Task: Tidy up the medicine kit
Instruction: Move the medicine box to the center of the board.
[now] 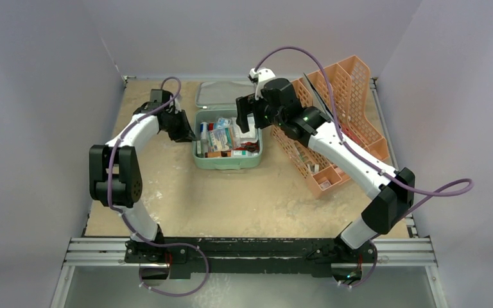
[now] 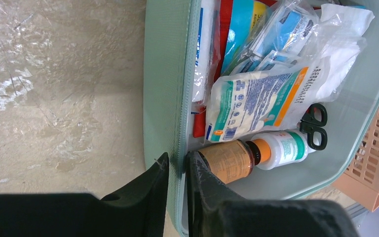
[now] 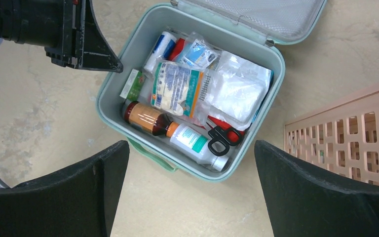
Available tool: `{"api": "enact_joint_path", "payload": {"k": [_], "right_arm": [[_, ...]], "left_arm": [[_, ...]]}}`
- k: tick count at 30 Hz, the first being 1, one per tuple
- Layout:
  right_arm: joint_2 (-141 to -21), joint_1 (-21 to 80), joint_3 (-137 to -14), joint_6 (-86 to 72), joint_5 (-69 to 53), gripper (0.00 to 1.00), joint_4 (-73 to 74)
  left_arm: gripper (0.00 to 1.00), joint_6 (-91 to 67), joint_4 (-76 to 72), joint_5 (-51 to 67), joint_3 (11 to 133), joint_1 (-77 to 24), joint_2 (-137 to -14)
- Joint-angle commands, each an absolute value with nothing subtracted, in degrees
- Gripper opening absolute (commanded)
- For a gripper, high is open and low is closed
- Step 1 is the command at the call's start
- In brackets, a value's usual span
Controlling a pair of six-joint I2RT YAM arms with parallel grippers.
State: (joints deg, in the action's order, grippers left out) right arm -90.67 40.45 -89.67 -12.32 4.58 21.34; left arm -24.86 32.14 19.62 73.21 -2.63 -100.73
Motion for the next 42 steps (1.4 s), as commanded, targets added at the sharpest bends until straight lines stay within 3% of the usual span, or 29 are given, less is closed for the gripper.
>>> {"api": "enact_joint_path", "payload": {"k": [1, 10, 16, 40, 42], "right_arm": [[-90.0, 40.3, -91.7, -11.3, 4.8, 0.98, 22.1], [-88.3, 40.3, -91.1, -10.8, 4.9, 0.96, 20.5], [-88.2, 40.3, -91.2, -10.8, 3.3, 0.95, 20.9], [-88.0, 40.3, -90.8, -12.9, 0.1, 0.9, 22.1], [-88.0, 40.3, -90.8, -13.5, 0.1, 0.88, 22.3]], "left_arm": [[0.16, -24.1, 35.6, 17.9, 74.0, -2.7, -98.5], [0.0, -23.0, 38.1, 15.2, 71.5, -2.7, -95.1], [0.0, -22.7, 40.8, 11.4, 69.7, -2.7, -91.5], [0.0, -24.2, 47.5, 14.5, 55.4, -2.7, -74.2], [0.07, -25.2, 47.0, 16.0, 54.5, -2.7, -73.6]]}}
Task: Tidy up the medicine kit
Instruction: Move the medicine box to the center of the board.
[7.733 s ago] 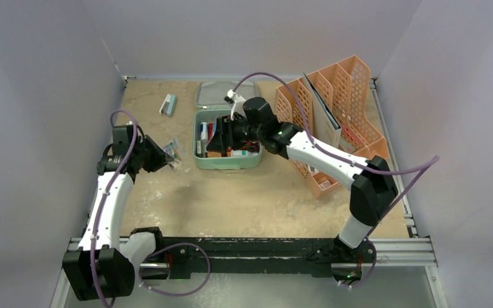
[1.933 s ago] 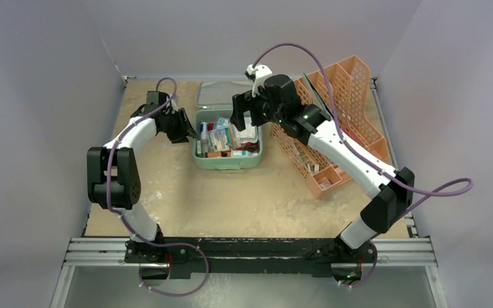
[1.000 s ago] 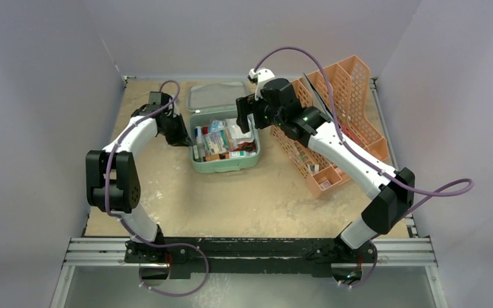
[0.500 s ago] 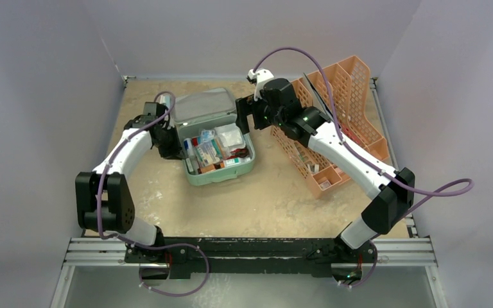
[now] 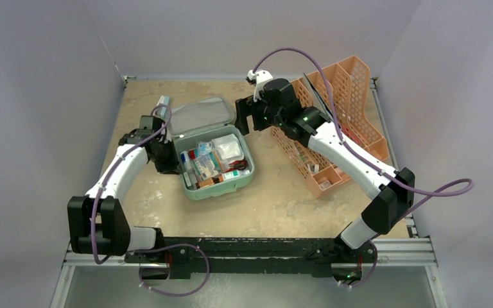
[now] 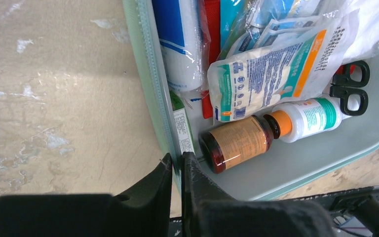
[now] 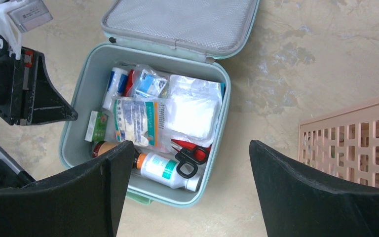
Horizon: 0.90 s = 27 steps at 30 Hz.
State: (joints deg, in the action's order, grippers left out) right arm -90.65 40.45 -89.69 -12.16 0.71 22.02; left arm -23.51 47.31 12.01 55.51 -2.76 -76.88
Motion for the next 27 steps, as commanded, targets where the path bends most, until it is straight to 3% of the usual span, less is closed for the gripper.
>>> {"api": "enact_joint_path", "payload": {"k": [1, 4, 6, 10, 16, 27], "right_arm": [[-88.1, 40.3, -90.8, -13.7, 0.1, 0.87, 22.4], [-88.4, 40.3, -90.7, -14.4, -1.5, 0.83, 22.7], [-88.5, 40.5, -90.5, -14.8, -2.4, 0.81, 22.9], [-88.7, 41.4, -89.4, -15.5, -3.5, 0.74, 23.0], [-90.0, 45.1, -87.3, -16.6, -3.7, 0.48, 21.4], [-95.2, 50.0, -90.2, -16.1, -6.5, 0.45, 22.7]], "left_arm": [[0.12, -25.6, 46.8, 16.7, 54.3, -2.7, -73.4], [0.24, -26.8, 46.5, 17.7, 55.8, -2.6, -73.5], [0.39, -27.5, 46.8, 17.4, 58.0, -2.2, -73.5], [0.51, -29.0, 44.6, 19.1, 62.1, -0.3, -72.7], [0.59, -33.1, 34.8, 28.4, 62.4, 10.0, -74.8], [0.73, -38.9, 16.9, 27.8, 60.8, 16.5, -87.4]]}}
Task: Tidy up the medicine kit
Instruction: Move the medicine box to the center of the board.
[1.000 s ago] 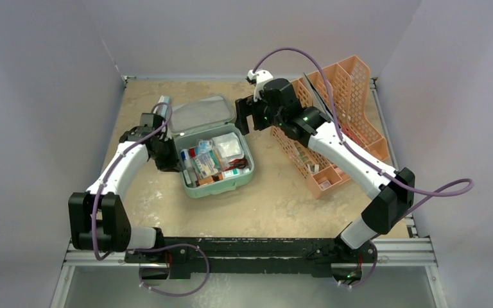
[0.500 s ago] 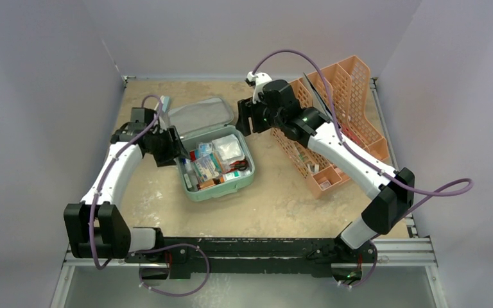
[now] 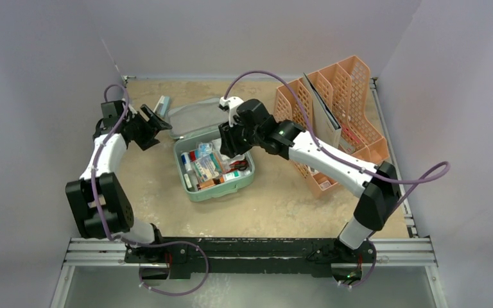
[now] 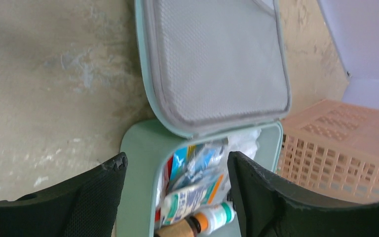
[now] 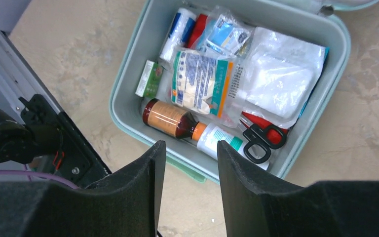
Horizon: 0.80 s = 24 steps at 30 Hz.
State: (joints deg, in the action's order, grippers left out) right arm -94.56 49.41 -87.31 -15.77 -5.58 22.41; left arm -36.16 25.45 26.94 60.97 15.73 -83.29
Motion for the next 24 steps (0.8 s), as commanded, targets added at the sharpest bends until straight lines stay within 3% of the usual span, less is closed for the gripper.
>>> {"api": "enact_joint_path", "payload": {"k": [1, 11, 16, 24], "right_arm": [[-95.6, 50.4, -90.5, -16.0, -6.2, 0.45, 23.1], [-100.7, 51.5, -94.6, -16.0, -4.0, 0.47, 28.3], [-103.9, 51.8, -100.3, -16.2, -3.4, 0.47, 33.2], [-104.7, 52.2, -97.9, -18.9, -3.6, 0.47, 31.9]], "left_arm": [[0.74, -39.3, 16.0, 27.8, 61.1, 16.6, -88.7], [0.75, -46.8, 1.4, 34.3, 59.7, 16.2, -99.7], [0.74, -47.4, 0.9, 35.7, 62.6, 16.1, -103.5], [0.71, -46.7, 1.5, 36.6, 65.2, 16.1, -106.9]]}}
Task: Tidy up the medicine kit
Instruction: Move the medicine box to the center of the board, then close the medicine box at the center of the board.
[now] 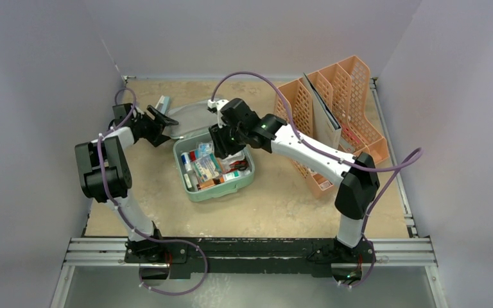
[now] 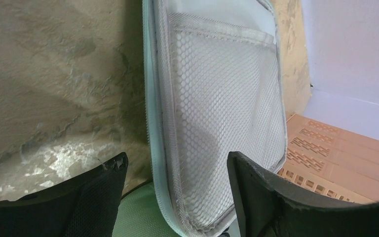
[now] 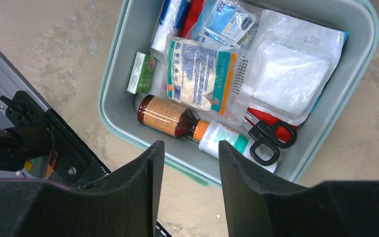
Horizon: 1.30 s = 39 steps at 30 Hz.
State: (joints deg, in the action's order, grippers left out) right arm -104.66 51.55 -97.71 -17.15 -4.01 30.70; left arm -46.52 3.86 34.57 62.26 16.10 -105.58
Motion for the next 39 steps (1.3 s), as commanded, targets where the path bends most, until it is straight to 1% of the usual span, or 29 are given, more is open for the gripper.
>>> {"api": "enact_joint_path", "payload": {"k": [1, 11, 15, 18, 25, 29, 35, 39], "right_arm": [[-104.9, 52.4, -98.0, -18.6, -3.1, 0.47, 32.2], [-103.1, 54.1, -89.8, -17.9, -4.1, 0.46, 27.9], [-103.1, 54.8, -87.4, -17.6, -6.3, 0.46, 27.1], [-103.0, 55.3, -85.5, -17.1, -8.2, 0.46, 26.5], [-103.7, 56.3, -81.3, -15.5, -11.7, 0.45, 24.0], [-104.5, 56.7, -80.5, -13.6, -12.6, 0.44, 23.6], [-105.2, 56.9, -79.6, -11.7, -11.2, 0.44, 23.8], [-105.1, 56.9, -79.2, -11.0, -10.9, 0.44, 23.6]], "left_arm": [[0.71, -46.5, 2.0, 36.9, 65.5, 16.1, -107.3], [0.74, -45.5, 2.5, 37.6, 66.0, 16.1, -107.6], [0.74, -46.7, 0.9, 38.0, 65.0, 16.1, -107.3], [0.74, -48.2, -3.5, 40.6, 64.5, 16.1, -108.2], [0.68, -50.9, -8.7, 45.1, 64.8, 16.1, -107.4], [0.66, -51.0, -9.0, 46.4, 65.9, 16.1, -106.4], [0.66, -50.3, -8.9, 46.8, 66.2, 16.1, -104.6], [0.68, -49.6, -8.0, 45.0, 65.0, 16.1, -105.2]]}}
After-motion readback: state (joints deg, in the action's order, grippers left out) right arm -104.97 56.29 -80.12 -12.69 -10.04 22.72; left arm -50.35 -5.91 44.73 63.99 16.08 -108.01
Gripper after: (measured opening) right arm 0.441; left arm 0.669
